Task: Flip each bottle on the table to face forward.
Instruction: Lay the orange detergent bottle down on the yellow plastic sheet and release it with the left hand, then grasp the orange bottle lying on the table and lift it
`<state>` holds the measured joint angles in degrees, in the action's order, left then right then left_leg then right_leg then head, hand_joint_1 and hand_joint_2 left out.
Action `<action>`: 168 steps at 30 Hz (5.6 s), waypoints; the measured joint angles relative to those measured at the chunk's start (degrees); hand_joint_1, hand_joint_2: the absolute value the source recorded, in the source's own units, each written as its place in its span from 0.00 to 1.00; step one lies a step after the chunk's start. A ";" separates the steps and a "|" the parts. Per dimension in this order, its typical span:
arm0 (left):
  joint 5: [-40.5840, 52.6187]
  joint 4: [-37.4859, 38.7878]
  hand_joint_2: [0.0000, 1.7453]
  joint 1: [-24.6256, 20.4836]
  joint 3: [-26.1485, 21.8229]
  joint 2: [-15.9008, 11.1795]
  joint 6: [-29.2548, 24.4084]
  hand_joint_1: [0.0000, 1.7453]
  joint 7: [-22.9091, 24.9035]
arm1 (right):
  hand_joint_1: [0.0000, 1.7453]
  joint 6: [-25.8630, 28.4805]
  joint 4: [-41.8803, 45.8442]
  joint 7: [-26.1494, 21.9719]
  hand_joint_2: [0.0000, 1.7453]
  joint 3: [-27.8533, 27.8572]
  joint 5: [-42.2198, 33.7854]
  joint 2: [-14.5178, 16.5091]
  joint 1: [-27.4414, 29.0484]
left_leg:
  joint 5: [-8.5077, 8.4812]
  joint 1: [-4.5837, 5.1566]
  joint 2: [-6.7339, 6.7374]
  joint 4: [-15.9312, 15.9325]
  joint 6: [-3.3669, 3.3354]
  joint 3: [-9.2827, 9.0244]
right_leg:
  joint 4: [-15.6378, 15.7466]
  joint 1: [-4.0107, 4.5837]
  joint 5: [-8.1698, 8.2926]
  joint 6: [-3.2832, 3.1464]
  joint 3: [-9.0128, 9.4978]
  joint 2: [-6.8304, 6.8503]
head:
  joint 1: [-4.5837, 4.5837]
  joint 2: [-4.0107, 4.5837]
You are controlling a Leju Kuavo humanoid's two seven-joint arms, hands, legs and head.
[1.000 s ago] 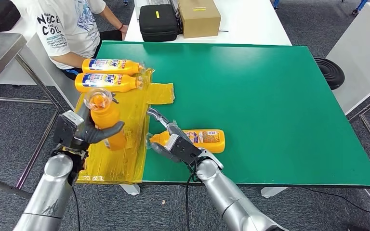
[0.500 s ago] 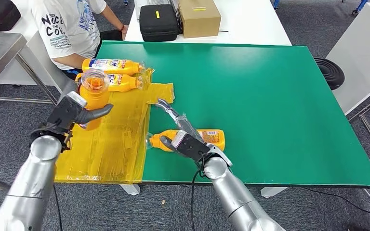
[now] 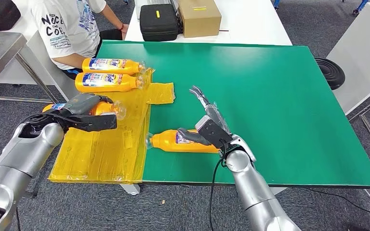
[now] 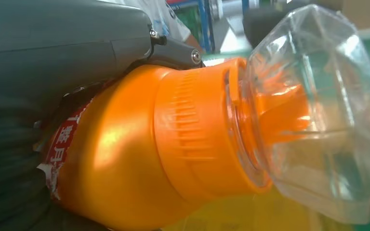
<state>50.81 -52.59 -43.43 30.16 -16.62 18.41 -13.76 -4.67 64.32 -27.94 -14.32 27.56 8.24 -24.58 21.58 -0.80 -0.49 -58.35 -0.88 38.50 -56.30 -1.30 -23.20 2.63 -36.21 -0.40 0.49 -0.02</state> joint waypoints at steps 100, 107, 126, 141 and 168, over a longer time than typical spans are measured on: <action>-2.60 30.39 1.00 -8.98 19.01 9.18 6.17 0.02 -1.75 | 0.00 1.56 -9.02 -2.67 1.00 5.34 -0.28 -0.88 1.10 | -0.23 0.00 -0.13 0.04 -0.02 -0.24 | 0.00 0.02 0.18 -0.08 0.34 0.08 | 0.01 0.00; -2.75 30.57 1.00 -8.85 19.02 9.53 5.89 0.00 -1.74 | 0.00 1.70 -8.80 -2.03 1.00 5.39 -0.21 -0.92 1.74 | -0.24 0.00 -0.12 0.04 -0.03 -0.24 | 0.00 0.01 0.18 -0.08 0.34 0.08 | 0.01 0.00; -3.69 30.91 1.00 -9.86 19.09 9.71 9.83 0.00 -4.67 | 0.00 1.76 -7.36 -1.43 1.00 6.35 0.04 -1.16 3.09 | -0.24 0.00 -0.11 0.04 -0.03 -0.23 | 0.00 0.01 0.18 -0.08 0.32 0.07 | 0.01 0.00; -4.80 30.91 1.00 -9.95 19.76 9.69 9.33 0.00 -4.06 | 0.00 1.70 -7.38 -1.41 1.00 6.43 0.07 -1.46 3.12 | -0.24 0.00 -0.11 0.04 -0.03 -0.20 | 0.00 0.02 0.18 -0.08 0.29 0.07 | 0.01 0.00; -6.36 30.91 0.00 -10.78 19.81 9.69 7.19 0.00 -3.74 | 0.00 1.70 -6.84 -1.26 1.00 6.46 0.11 -1.94 3.86 | -0.24 0.00 -0.10 0.04 -0.03 -0.13 | 0.00 0.02 0.18 -0.08 0.21 0.06 | 0.01 0.00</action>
<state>44.45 -21.68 -54.22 49.96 -6.92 25.59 -17.51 -2.97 57.48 -29.21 -7.86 27.67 6.30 -20.72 21.34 -0.81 -0.59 -58.31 -0.91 38.37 -56.30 -1.28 -23.01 2.55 -36.00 -0.34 0.50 -0.02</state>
